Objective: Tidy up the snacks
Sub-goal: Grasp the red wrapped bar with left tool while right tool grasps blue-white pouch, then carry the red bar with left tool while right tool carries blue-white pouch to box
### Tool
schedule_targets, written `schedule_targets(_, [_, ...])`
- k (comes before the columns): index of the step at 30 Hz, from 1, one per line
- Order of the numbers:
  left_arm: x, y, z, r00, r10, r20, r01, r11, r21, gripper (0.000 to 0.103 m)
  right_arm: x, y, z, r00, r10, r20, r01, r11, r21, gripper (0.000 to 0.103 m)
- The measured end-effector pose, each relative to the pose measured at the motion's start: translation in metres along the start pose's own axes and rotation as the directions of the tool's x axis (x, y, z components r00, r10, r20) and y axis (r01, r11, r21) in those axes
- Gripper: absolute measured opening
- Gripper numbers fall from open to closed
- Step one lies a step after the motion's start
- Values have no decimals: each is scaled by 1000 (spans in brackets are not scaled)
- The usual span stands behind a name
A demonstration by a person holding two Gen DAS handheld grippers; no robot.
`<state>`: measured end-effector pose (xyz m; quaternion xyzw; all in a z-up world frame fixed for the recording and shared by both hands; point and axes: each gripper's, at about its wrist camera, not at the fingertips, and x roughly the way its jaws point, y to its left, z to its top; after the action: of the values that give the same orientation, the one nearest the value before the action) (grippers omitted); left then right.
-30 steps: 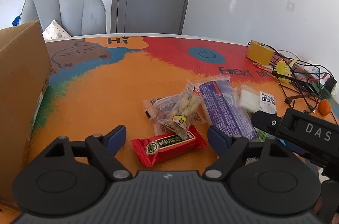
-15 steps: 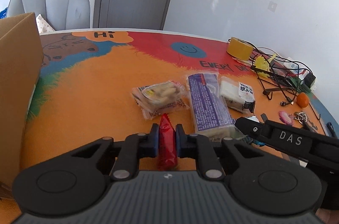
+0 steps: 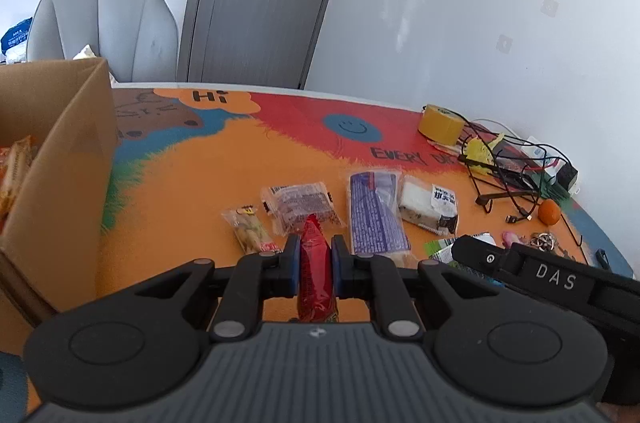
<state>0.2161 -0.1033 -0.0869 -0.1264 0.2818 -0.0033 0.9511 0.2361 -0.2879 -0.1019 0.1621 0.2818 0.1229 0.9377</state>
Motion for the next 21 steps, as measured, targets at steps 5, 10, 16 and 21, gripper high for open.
schedule_targets(5, [-22,6,11,998,11,62,-11,1000,-1,14,-13,13,1,1000,14,28,-14,1000,-19,34])
schedule_targets(10, [-39,13,19,994,30,110,-29,1000,-8,14,-20,28,3,998,44,48,-42,998,-36,34])
schedule_targets(16, [-58,26,26,986,62,153,-59,998,-24,14,-25,48,5,995,83,63,-79,995,-62,34])
schedule_targets(21, [-73,38,32,979,87,184,-80,996,-44,14,-27,65,6,991,117,69,-111,990,-87,34])
